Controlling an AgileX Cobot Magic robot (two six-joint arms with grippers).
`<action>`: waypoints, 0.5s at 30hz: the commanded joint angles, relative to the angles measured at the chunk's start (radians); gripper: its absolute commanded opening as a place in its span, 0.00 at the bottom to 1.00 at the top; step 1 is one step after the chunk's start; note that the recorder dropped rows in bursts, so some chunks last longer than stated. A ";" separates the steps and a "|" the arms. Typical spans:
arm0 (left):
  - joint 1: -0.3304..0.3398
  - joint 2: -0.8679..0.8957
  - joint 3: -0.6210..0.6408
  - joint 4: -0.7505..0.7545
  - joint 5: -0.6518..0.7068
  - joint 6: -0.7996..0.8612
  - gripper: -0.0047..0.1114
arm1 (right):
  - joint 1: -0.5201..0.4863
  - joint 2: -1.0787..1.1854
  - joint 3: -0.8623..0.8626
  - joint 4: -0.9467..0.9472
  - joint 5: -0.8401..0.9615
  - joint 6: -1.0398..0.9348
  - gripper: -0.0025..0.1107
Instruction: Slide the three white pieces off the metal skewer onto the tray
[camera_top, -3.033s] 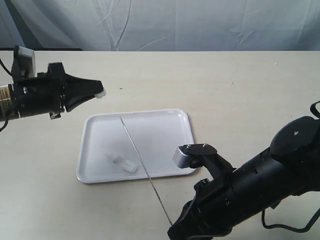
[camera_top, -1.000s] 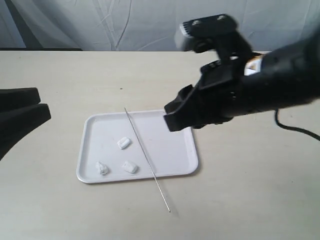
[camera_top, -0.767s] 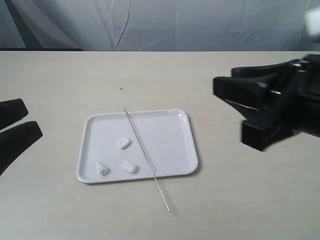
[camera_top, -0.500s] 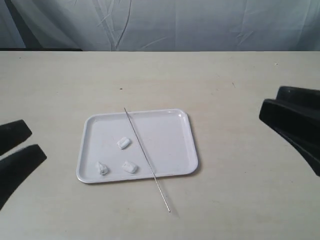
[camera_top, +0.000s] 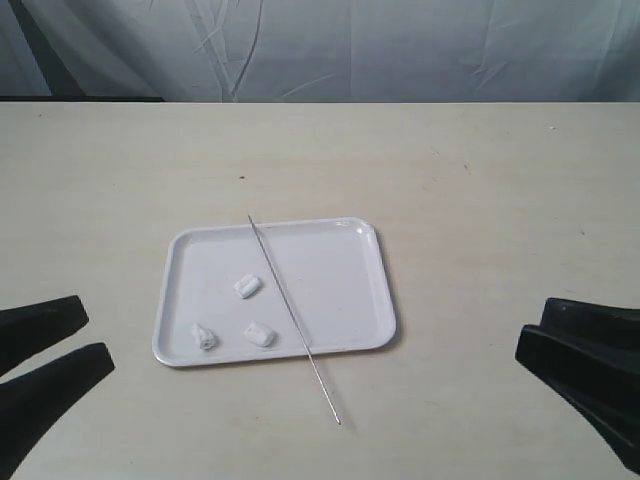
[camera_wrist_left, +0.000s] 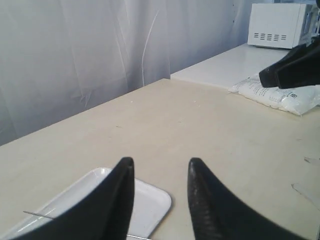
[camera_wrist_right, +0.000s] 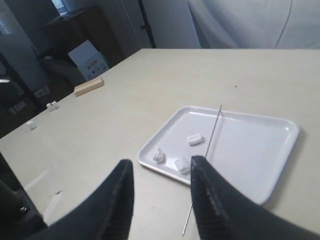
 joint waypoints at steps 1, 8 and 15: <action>-0.005 -0.005 0.008 0.031 0.000 -0.013 0.35 | 0.005 -0.007 0.002 0.014 0.030 0.001 0.34; -0.005 -0.005 0.008 0.068 0.054 0.126 0.32 | 0.005 -0.007 0.002 0.014 0.030 0.001 0.34; -0.005 -0.005 0.025 0.056 0.393 0.175 0.04 | -0.072 -0.061 0.002 0.010 0.027 -0.006 0.34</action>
